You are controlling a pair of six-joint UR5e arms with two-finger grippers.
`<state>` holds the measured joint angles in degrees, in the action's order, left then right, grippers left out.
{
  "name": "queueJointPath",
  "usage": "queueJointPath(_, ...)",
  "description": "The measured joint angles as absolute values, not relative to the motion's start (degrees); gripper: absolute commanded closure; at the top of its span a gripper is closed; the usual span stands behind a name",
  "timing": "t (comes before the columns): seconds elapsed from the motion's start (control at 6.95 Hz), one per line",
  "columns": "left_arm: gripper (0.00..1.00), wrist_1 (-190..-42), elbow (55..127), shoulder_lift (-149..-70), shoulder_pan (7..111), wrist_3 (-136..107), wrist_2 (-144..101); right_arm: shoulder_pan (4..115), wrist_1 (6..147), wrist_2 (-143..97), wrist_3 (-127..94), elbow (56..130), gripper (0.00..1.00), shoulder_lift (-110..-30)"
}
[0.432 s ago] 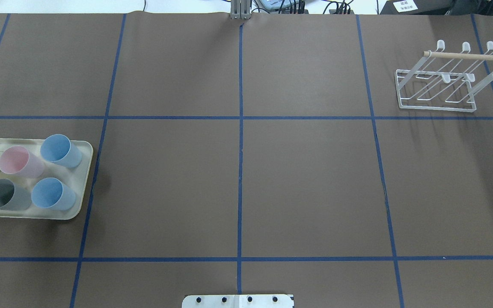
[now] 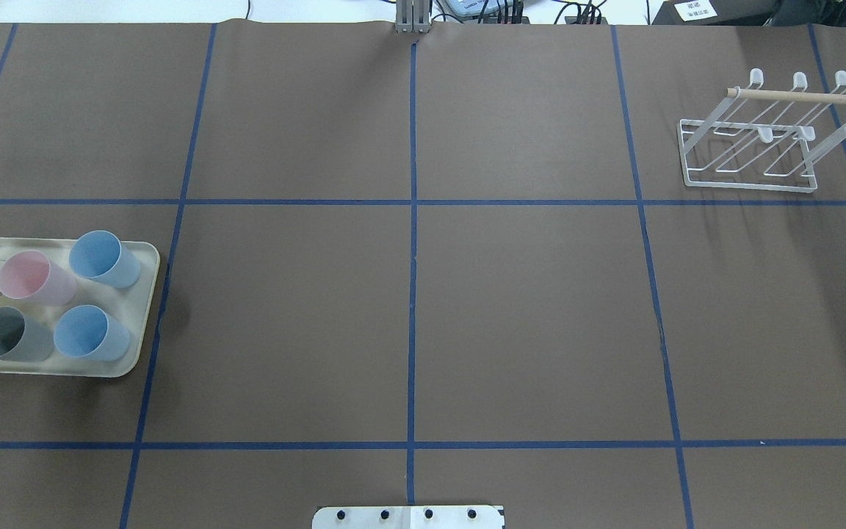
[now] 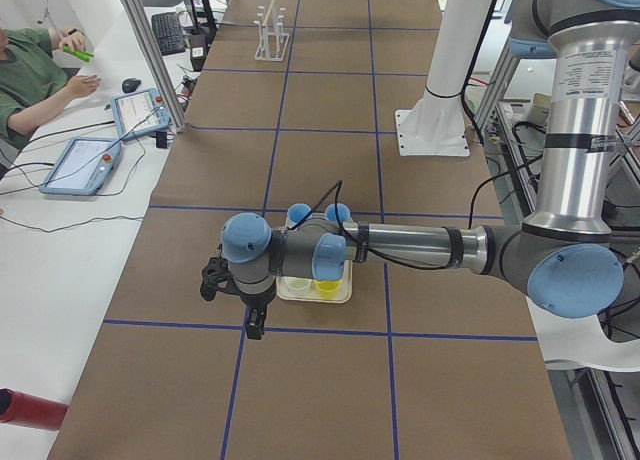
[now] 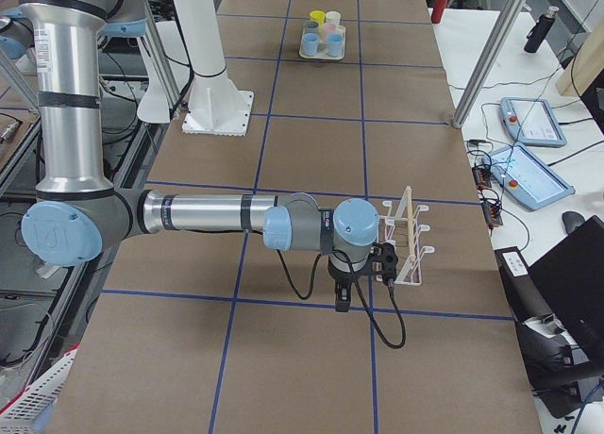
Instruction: Transfer IKEA cup to right arm and place on rack
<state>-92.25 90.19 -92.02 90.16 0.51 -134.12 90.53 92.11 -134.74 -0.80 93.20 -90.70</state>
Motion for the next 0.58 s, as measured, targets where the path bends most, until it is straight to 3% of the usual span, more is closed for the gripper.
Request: queueJointPath(0.58, 0.0, -92.1, 93.2, -92.33, 89.97, 0.13, -134.13, 90.43, 92.03, -134.72, -0.95, 93.4, 0.0, -89.68)
